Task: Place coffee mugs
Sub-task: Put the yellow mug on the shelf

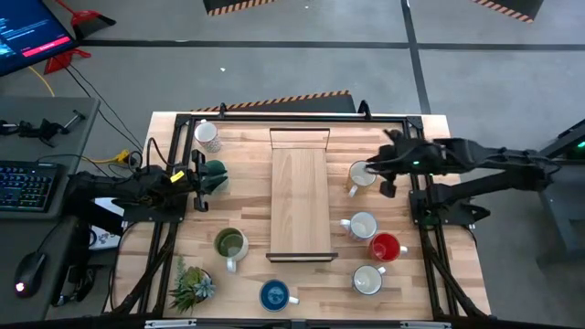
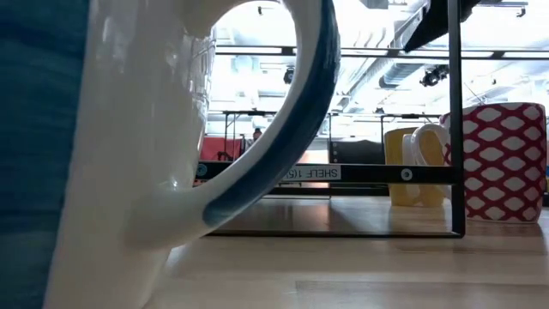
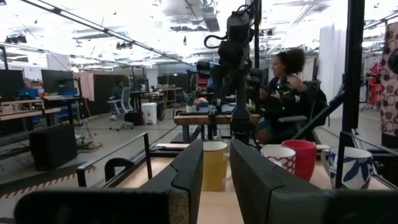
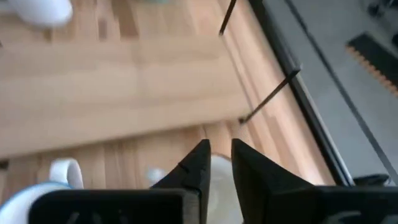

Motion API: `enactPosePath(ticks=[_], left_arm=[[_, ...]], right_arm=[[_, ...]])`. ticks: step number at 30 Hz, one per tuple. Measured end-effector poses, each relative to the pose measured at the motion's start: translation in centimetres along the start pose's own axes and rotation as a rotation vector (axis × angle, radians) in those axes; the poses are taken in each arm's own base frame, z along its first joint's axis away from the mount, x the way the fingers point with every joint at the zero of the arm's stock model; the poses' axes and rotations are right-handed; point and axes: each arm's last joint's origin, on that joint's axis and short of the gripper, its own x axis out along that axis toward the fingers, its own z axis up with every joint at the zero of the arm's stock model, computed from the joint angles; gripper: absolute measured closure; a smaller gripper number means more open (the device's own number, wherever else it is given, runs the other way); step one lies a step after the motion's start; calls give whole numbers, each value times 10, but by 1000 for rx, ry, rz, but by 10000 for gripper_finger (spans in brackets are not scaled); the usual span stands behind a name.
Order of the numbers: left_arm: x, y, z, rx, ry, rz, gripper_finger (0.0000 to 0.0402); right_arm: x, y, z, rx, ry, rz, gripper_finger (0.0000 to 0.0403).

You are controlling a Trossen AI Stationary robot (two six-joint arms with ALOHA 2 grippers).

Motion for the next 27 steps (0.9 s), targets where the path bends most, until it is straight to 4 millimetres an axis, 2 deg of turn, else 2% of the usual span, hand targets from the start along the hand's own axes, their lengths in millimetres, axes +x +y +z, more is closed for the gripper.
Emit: enactPosePath(ticks=[9,16,27], left_arm=[[0,0,-2,5,23,-2,332],[0,0,-4,9,41,-4,332],[0,0,-5,10,47,-5,332]], right_arm=[[45,14,4,-31,221,39,269],[63,21,-4,28,397,82,265],[83,27,-33,52,474,68,265]])
